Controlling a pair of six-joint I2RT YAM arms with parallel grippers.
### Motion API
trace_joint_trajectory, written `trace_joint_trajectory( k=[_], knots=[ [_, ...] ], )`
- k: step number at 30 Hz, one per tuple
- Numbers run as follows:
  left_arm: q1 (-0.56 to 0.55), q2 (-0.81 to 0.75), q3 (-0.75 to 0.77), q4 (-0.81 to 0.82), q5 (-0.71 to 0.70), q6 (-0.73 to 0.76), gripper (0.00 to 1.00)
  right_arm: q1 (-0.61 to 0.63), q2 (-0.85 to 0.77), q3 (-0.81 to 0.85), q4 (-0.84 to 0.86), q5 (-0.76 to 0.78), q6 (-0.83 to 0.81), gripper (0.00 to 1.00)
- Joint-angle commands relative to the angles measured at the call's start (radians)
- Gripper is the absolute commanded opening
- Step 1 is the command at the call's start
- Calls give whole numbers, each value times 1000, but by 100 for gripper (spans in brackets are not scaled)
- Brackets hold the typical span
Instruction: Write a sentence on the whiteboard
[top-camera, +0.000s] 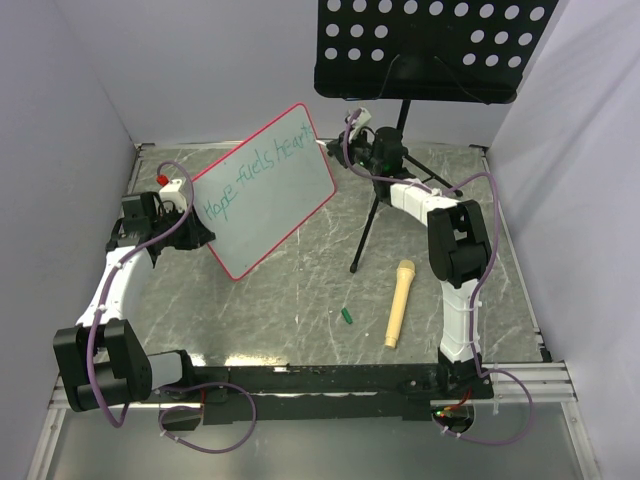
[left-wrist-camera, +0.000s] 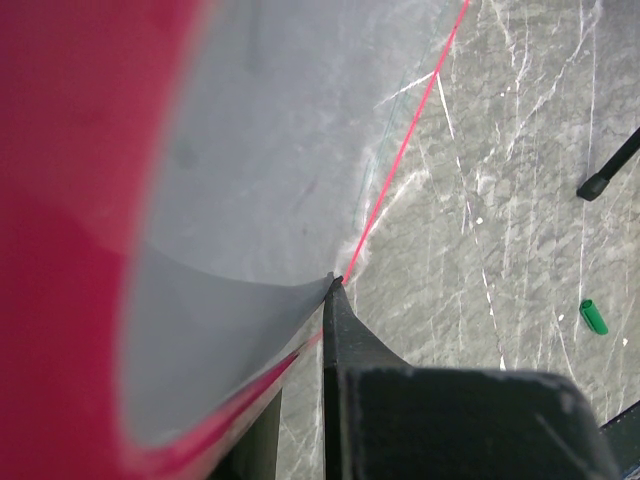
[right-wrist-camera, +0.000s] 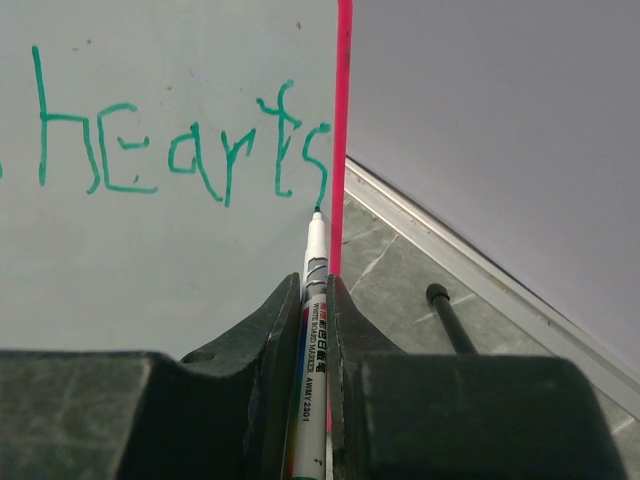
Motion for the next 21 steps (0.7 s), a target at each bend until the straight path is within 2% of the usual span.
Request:
trace_joint_trajectory(
  k=[1,9,21],
  knots=[
    [-7,82,-89,-178,-433,268,1,3,-52,-18,21,-37,0,0],
    [-8,85,-92,-175,-433,266,1,5,-84,-39,55,-60,24,0],
    [-7,87,-86,-174,-429,263,1,6,-262,-157,170,-109,107,0]
  ],
)
